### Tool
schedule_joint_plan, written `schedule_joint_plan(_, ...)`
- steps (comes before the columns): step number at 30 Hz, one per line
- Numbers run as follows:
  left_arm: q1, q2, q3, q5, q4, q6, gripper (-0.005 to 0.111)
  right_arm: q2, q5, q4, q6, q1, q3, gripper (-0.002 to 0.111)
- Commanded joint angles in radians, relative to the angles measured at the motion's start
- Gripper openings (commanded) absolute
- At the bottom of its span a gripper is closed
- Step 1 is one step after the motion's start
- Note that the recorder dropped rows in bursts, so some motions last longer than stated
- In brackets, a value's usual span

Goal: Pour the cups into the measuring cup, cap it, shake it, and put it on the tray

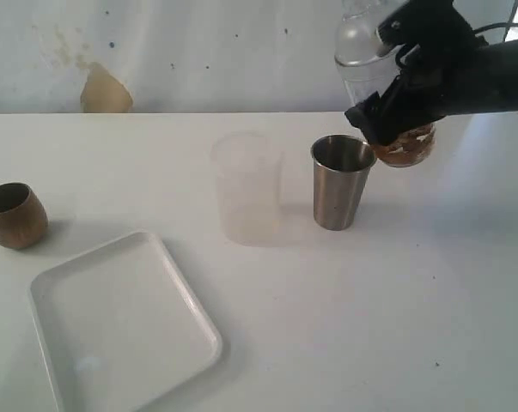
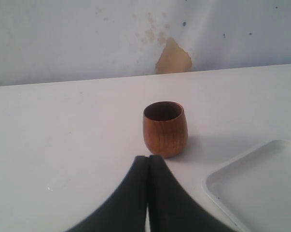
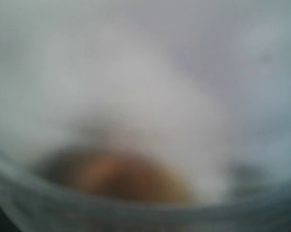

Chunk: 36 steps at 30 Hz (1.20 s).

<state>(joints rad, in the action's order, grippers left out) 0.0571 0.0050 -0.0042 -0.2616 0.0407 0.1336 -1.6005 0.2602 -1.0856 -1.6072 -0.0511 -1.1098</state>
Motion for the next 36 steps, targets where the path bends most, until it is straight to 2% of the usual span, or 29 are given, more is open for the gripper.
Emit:
schedule_joint_plan(1, 0.0, -0.005, 0.004, 0.005, -0.002, -0.001, 0.0, -0.009, -0.12, -0.002, -0.1, -0.035, -0.006, 0.0)
schedule_joint_plan(7, 0.0, -0.005, 0.004, 0.005, -0.002, -0.001, 0.0, -0.054, -0.286, 0.079, -0.102, -0.108, -0.006, 0.0)
schedule_joint_plan(14, 0.0, -0.005, 0.004, 0.005, -0.002, -0.001, 0.0, -0.092, -0.476, 0.078, -0.253, -0.171, -0.008, 0.0)
schedule_joint_plan(19, 0.0, -0.005, 0.004, 0.005, -0.002, -0.001, 0.0, -0.121, -0.492, 0.067, -0.292, -0.186, -0.035, 0.0)
schedule_joint_plan(26, 0.0, -0.005, 0.004, 0.005, -0.002, -0.001, 0.0, -0.17, -0.638, 0.069, -0.509, -0.251, -0.054, 0.0)
schedule_joint_plan(32, 0.0, -0.005, 0.004, 0.005, -0.002, -0.001, 0.0, -0.172, -0.648, 0.133, -0.526, -0.256, -0.057, 0.0)
schedule_joint_plan(36, 0.0, -0.005, 0.004, 0.005, -0.002, -0.001, 0.0, -0.172, -0.568, 0.168, -0.526, -0.256, -0.055, 0.0)
